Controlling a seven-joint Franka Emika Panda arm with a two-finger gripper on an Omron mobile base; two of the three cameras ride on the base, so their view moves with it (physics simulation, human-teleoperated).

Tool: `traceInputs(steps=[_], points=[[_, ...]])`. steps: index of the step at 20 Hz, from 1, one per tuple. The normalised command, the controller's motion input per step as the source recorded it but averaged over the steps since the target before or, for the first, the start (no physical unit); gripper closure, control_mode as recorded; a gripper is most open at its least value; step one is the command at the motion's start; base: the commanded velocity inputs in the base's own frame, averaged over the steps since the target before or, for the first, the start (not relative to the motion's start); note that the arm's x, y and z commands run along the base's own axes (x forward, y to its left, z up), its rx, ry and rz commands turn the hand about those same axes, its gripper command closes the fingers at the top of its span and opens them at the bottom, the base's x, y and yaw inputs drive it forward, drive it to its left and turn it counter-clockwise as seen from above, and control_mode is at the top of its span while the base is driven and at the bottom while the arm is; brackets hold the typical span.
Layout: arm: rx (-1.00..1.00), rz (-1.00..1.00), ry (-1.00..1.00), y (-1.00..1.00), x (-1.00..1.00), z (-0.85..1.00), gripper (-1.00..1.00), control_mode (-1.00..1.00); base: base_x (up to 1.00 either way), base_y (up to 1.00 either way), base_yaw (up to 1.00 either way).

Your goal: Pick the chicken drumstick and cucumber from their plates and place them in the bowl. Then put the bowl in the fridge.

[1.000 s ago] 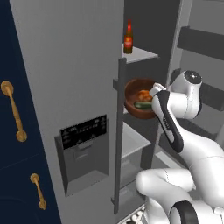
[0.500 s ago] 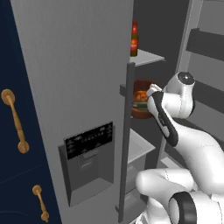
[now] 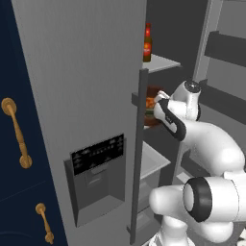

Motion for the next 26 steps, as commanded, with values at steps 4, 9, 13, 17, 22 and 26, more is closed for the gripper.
traceInputs(steps=[4,9,13,17,22,26], points=[[-0.03,0.0,0.1,0.25,0.46,-0.33,1.0,-1.0,0.0,0.0,0.0],[-0.03,0.0,0.08,0.17,0.35,-0.53,1.0,-1.0,0.0,0.0,0.0],[0.0,0.0,0.0,0.01,0.33,-0.32,1.0,-1.0,0.0,0.0,0.0],[0.0,-0.02,0.0,0.03,0.4,-0.03,1.0,-1.0,0.0,0.0,0.0],[0.01,-0.04,0.0,0.04,0.16,0.0,1.0,-1.0,0.0,0.0,0.0],[0.0,0.0,-0.06,0.0,-0.3,0.04,-1.0,-1.0,0.0,0.0,0.0]])
